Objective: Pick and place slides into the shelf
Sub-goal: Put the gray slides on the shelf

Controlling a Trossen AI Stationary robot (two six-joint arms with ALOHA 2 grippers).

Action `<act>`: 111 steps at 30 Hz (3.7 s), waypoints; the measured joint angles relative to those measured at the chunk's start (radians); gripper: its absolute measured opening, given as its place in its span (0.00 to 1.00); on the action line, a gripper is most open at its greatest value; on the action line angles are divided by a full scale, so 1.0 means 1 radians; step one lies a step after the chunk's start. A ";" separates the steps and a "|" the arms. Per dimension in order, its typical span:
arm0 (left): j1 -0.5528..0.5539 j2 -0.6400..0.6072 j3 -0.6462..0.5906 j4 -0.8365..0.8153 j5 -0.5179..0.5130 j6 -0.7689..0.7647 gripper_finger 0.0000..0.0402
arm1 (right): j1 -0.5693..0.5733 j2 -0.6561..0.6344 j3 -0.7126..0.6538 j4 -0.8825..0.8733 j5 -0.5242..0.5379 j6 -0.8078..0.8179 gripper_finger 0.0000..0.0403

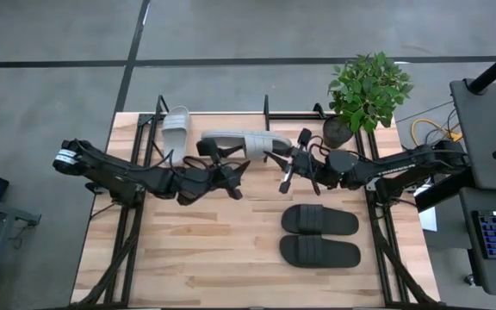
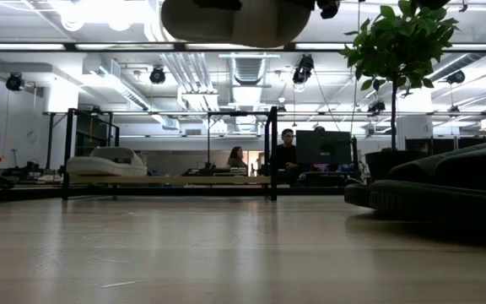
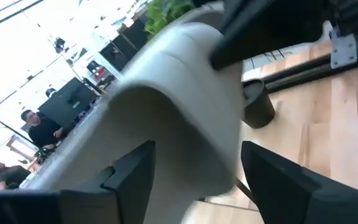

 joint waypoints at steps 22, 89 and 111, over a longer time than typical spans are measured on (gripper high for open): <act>-0.043 -0.337 -0.013 -0.427 -0.101 -0.210 0.56 | -0.119 -0.017 0.238 -0.596 -0.106 0.004 0.02; -0.006 -0.067 -0.048 -0.195 -0.182 0.277 0.56 | -0.467 0.586 1.246 -1.592 -1.188 0.155 0.02; 0.007 -0.066 -0.041 -0.172 -0.157 0.255 0.02 | -0.446 0.585 1.246 -1.599 -1.192 0.153 0.02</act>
